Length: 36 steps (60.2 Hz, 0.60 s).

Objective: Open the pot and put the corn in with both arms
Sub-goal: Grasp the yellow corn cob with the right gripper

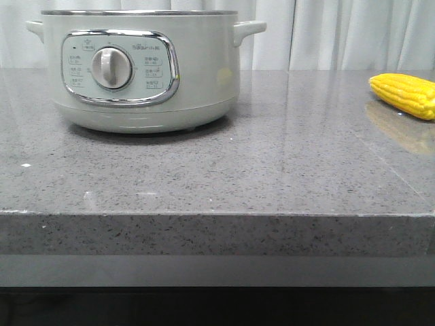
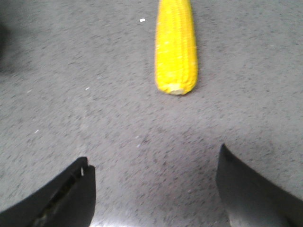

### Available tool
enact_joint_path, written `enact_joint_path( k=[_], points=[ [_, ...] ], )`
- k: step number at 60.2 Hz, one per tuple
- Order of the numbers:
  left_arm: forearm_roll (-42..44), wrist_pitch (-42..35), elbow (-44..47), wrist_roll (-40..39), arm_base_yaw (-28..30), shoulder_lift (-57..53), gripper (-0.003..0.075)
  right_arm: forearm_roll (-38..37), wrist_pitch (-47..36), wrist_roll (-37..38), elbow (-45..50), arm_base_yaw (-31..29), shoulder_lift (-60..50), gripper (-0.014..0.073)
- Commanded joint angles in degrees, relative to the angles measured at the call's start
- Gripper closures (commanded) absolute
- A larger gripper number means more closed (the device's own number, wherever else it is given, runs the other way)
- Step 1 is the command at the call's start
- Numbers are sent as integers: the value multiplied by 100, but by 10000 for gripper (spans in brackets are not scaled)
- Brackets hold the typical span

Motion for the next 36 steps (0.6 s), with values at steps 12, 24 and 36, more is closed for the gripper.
enact_joint_path(
  k=[12, 24, 36],
  points=[
    [-57, -858, -210, -18, -18, 2, 534, 7, 167, -9, -1368, -198, 1237, 43],
    [-57, -858, -210, -18, -18, 2, 534, 68, 322, -63, -2242, -198, 2179, 18],
    [-57, -858, -210, -18, -18, 2, 534, 73, 409, -255, -2903, -198, 3009, 20]
  ],
)
